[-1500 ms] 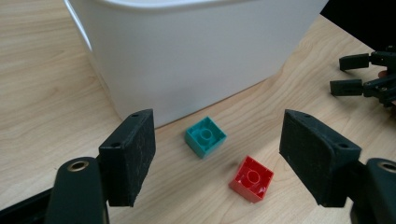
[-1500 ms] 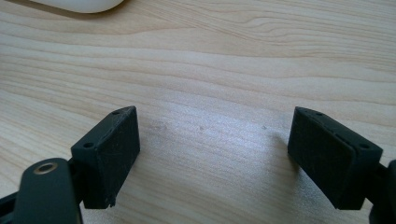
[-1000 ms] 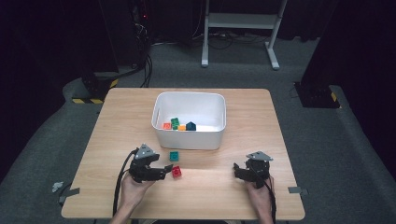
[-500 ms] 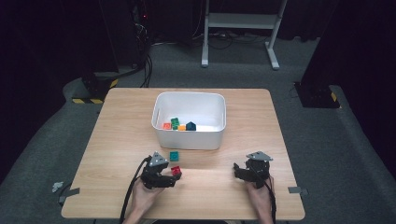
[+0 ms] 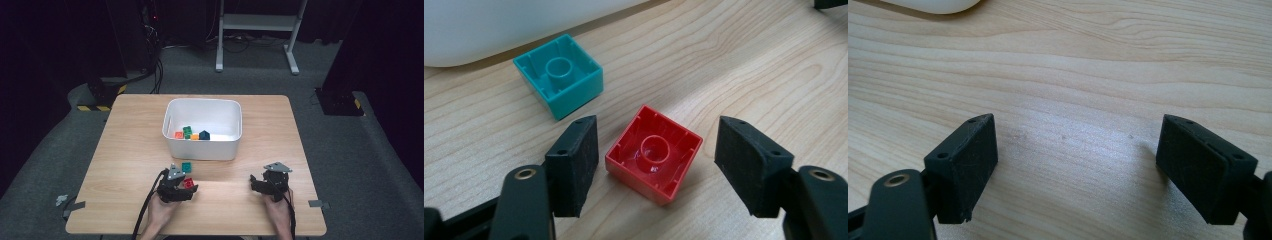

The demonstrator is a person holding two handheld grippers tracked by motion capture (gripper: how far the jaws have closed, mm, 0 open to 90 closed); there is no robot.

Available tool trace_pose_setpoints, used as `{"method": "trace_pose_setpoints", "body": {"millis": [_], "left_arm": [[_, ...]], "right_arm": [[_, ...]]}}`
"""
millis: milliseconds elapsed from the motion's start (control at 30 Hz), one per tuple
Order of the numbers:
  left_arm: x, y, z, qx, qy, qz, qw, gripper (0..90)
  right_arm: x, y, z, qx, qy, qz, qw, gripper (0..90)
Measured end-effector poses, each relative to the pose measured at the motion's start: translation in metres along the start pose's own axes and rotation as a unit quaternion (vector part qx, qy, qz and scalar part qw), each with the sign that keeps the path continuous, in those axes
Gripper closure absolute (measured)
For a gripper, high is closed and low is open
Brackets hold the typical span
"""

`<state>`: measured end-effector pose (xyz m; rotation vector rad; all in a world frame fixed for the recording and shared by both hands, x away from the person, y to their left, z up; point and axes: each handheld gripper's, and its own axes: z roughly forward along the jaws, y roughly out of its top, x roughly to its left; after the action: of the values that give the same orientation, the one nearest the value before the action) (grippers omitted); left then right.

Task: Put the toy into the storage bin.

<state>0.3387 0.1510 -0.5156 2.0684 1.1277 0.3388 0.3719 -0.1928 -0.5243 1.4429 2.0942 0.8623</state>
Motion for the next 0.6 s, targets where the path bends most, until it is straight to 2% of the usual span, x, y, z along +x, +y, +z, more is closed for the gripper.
{"method": "trace_pose_setpoints", "body": {"millis": [400, 600], "left_arm": [[-0.0017, -0.0004, 0.0033, 0.0, 0.013, 0.008, 0.9999, 46.2], [-0.0019, -0.0002, 0.0034, 0.0, 0.015, 0.011, 0.9998, 47.8]], "right_arm": [[0.0, 0.0, 0.0, 0.0, 0.0, 0.0, 1.0, 16.6], [0.0, 0.0, 0.0, 0.0, 0.0, 0.0, 1.0, 16.7]]}}
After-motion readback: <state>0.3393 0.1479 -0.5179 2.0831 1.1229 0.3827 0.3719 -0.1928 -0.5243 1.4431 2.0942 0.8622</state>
